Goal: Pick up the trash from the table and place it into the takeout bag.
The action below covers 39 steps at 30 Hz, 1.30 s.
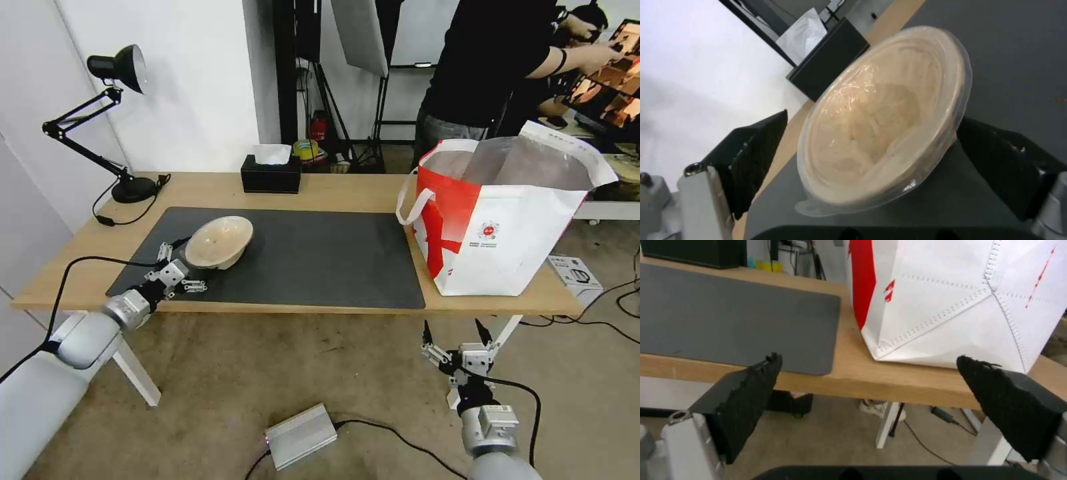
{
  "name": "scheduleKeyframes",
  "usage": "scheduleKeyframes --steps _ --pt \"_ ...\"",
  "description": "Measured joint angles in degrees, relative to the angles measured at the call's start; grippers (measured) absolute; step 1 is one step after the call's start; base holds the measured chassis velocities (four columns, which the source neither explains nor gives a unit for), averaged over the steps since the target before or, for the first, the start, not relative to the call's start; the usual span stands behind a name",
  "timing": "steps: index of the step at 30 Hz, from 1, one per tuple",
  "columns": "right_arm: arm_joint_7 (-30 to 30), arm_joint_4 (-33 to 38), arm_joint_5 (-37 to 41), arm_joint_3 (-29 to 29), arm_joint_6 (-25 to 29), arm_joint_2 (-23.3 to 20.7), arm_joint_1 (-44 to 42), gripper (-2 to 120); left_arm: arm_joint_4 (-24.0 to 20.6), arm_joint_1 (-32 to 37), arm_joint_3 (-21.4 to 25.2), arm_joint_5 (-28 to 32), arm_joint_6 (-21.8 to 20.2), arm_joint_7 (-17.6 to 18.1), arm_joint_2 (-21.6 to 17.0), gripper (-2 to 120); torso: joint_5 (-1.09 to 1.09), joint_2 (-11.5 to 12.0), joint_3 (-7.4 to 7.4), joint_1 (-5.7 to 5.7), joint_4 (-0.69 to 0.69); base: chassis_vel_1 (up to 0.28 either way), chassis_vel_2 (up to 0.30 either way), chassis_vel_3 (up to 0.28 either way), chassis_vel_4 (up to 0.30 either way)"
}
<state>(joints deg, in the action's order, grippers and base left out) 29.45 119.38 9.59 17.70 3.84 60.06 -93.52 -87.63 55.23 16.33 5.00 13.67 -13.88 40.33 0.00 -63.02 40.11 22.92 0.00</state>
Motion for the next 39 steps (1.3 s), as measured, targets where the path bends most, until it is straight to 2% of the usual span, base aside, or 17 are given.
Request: scheduleKeyframes --steps 19,22,23,27,28,32,33,37,39 --pt "0.0 -0.3 0.0 0.0 0.0 0.3 0.1 100 0.6 -0.9 -1.2 0.0 0.0 0.0 0.5 99 0.00 0.0 0.00 0.00 0.00 0.000 0.000 0.000 0.000" --pt "0.0 -0.3 -0.1 0.0 0.0 0.5 0.1 100 0.9 -1.6 -1.9 0.0 0.0 0.1 0.6 87 0.00 0.0 0.00 0.00 0.00 0.000 0.000 0.000 0.000" --pt "0.0 -0.3 -0.1 0.0 0.0 0.5 0.1 100 0.9 -1.6 -1.9 0.0 0.0 0.1 0.6 87 0.00 0.0 0.00 0.00 0.00 0.000 0.000 0.000 0.000" --pt "0.0 -0.3 -0.2 -0.1 0.0 0.8 0.1 100 1.4 -2.0 -2.4 0.0 0.1 0.1 0.7 69 0.00 0.0 0.00 0.00 0.00 0.000 0.000 0.000 0.000" --pt "0.0 -0.3 -0.2 -0.1 0.0 0.8 0.1 100 1.4 -2.0 -2.4 0.0 0.1 0.1 0.7 69 0.00 0.0 0.00 0.00 0.00 0.000 0.000 0.000 0.000" --pt "0.0 -0.3 -0.3 -0.1 0.0 1.0 0.1 100 1.4 -1.4 -2.3 0.0 0.5 -0.1 0.7 50 -0.01 0.0 0.00 0.00 0.00 0.000 0.000 0.000 0.000" --pt "0.0 -0.3 -0.3 -0.1 0.0 1.0 0.1 100 1.4 -1.4 -2.3 0.0 0.5 -0.1 0.7 50 -0.01 0.0 0.00 0.00 0.00 0.000 0.000 0.000 0.000" --pt "0.0 -0.5 -0.3 -0.1 0.0 1.1 0.2 100 1.1 -0.4 -1.5 0.0 0.7 -0.5 0.4 31 0.00 0.0 0.00 0.00 0.00 0.000 0.000 0.000 0.000" --pt "0.0 -0.5 -0.3 -0.2 0.0 1.1 0.2 100 1.0 -0.1 -1.2 0.1 0.8 -0.9 0.4 28 0.00 0.0 0.00 0.00 0.00 0.000 0.000 0.000 0.000"
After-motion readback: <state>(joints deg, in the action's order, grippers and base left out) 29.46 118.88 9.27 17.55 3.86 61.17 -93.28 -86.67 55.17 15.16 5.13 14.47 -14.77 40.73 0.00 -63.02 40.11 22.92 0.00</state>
